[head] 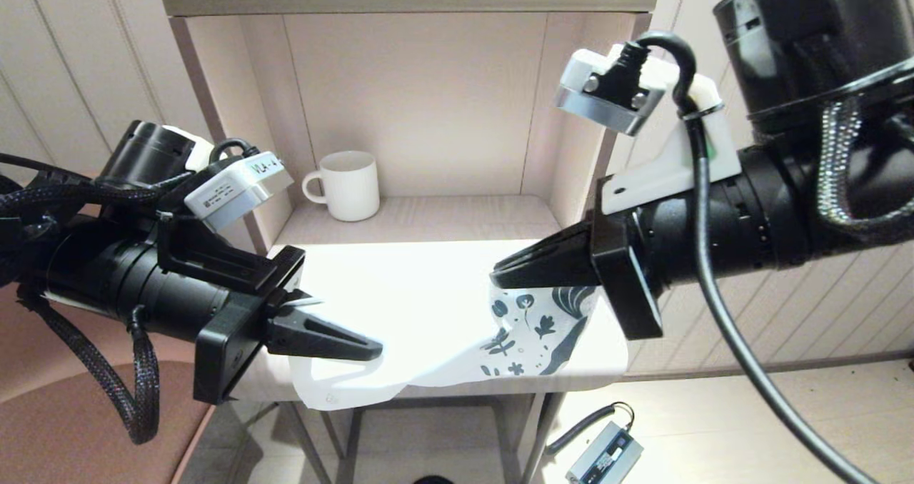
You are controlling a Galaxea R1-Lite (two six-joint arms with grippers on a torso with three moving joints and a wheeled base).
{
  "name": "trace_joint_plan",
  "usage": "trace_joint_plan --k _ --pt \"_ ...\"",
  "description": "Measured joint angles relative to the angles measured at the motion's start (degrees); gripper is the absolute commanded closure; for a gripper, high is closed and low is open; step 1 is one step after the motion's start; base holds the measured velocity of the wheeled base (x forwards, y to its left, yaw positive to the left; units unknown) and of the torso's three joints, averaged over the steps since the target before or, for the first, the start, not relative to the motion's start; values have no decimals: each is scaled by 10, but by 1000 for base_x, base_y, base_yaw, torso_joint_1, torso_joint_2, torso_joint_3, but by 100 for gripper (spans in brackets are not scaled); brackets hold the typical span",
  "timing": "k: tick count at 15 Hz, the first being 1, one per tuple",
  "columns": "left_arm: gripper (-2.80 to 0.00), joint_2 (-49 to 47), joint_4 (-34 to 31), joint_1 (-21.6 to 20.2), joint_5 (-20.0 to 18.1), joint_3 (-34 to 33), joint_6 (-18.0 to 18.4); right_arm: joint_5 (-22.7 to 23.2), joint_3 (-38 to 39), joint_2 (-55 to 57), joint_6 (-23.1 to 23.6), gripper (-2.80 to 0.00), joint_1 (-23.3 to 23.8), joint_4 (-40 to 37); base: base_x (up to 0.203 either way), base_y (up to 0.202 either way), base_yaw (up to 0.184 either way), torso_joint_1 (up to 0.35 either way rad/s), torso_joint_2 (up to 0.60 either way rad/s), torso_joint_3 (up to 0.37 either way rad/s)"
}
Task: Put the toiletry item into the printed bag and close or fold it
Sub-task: Close the strorage bag and place it on the desk
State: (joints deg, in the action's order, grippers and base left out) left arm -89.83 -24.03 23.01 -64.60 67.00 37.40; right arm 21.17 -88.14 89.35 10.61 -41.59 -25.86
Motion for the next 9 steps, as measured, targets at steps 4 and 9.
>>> trace_joint_plan --k 4,9 --pt "0 2 0 0 0 -1 0 11 48 -37 -1 0 33 21 0 0 0 0 0 0" --pt "0 3 0 0 1 -2 0 14 70 -65 -1 0 55 23 0 0 0 0 0 0"
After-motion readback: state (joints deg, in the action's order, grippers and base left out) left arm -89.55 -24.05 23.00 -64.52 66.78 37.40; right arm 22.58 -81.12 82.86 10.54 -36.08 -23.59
